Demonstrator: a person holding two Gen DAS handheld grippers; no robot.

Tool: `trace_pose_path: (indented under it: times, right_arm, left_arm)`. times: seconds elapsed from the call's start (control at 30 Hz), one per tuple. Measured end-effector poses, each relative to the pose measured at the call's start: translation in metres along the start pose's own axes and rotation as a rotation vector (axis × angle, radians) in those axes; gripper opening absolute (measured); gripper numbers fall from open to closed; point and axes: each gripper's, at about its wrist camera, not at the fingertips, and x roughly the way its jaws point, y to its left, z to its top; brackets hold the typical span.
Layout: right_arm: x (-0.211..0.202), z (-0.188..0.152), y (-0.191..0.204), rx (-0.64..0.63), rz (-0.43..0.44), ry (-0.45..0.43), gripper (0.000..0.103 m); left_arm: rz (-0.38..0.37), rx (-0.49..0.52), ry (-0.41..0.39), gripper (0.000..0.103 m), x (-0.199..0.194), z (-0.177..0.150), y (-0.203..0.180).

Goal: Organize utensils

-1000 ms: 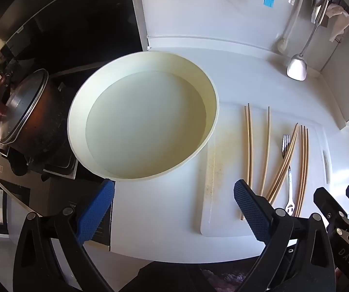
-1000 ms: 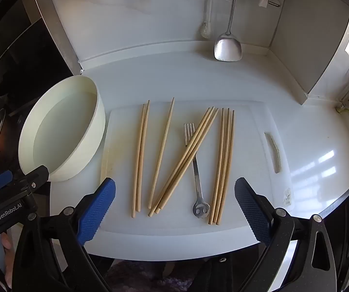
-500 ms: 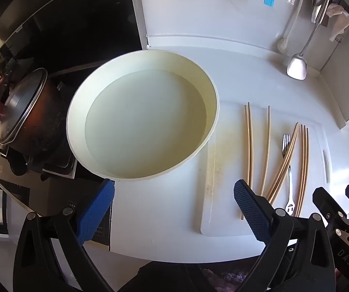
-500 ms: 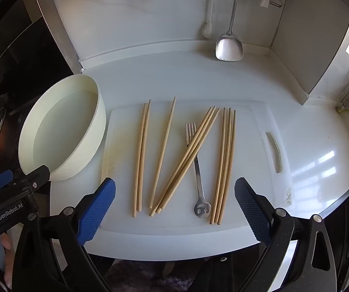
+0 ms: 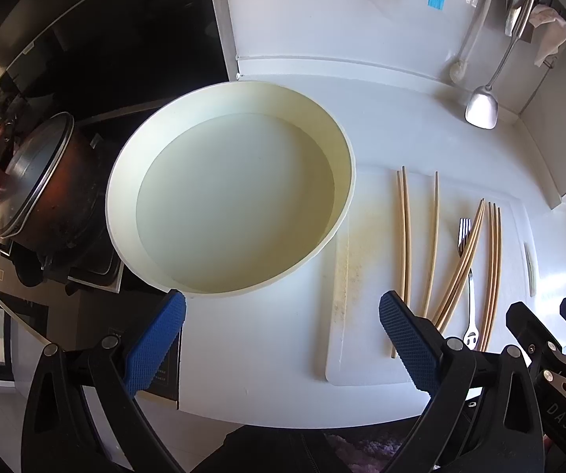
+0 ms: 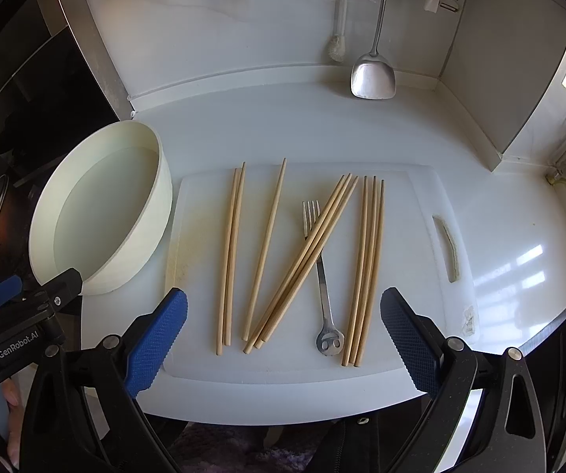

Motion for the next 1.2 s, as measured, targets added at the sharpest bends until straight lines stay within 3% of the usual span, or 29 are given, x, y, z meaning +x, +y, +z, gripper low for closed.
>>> trace_pose_path:
  times: [1.2]
  right_arm:
    - [0.0059,0.0019,0.0015,-0.008,0.003,0.008,0.094]
  left_arm:
    - [0.005,-0.002,-0.002,0.097,0.0021,-0.0005,0.0024]
